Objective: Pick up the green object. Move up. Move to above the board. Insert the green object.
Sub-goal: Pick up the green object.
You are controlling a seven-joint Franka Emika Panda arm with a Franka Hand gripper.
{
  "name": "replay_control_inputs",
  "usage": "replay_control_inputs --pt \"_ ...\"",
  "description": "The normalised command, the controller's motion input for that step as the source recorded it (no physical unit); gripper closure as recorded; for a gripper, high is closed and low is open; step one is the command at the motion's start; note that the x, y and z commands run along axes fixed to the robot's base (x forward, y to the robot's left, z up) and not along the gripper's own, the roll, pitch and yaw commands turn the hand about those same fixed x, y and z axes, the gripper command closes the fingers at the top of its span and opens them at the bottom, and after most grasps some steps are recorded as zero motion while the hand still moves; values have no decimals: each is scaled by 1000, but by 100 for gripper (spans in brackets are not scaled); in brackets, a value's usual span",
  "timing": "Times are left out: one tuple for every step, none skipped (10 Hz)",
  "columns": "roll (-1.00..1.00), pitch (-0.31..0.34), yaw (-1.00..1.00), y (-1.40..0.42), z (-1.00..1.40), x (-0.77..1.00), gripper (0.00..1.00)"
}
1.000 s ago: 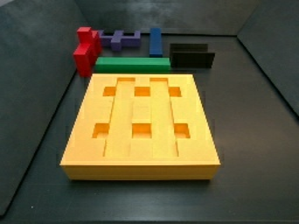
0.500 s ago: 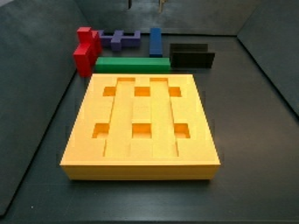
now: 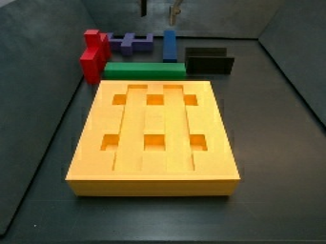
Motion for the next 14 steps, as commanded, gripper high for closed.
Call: replay_control_inputs --pt "30 141 -866 -163 -180 -34 0" --pt "0 123 -917 -97 -254 -11 0" --pt "0 79 -1000 -17 -354 0 0" --pt "0 79 -1000 -20 -357 0 0" --pt "-17 39 -920 -71 -400 -34 0" --pt "-119 0 -911 -74 -343 0 0" --pt "-129 -10 -926 -66 -337 -14 0" --pt "-154 -53 -894 -80 -337 -46 0" --pt "-154 -70 -857 -137 -317 -57 0" --pt "-137 -51 -840 -197 -217 -14 0" --pt "-116 -31 -837 -234 -186 0 0" --pt "-99 -47 -840 -251 -189 0 0" --pt "-77 -14 -851 -257 -126 0 0" --pt "-73 -11 -849 -263 -120 0 0"
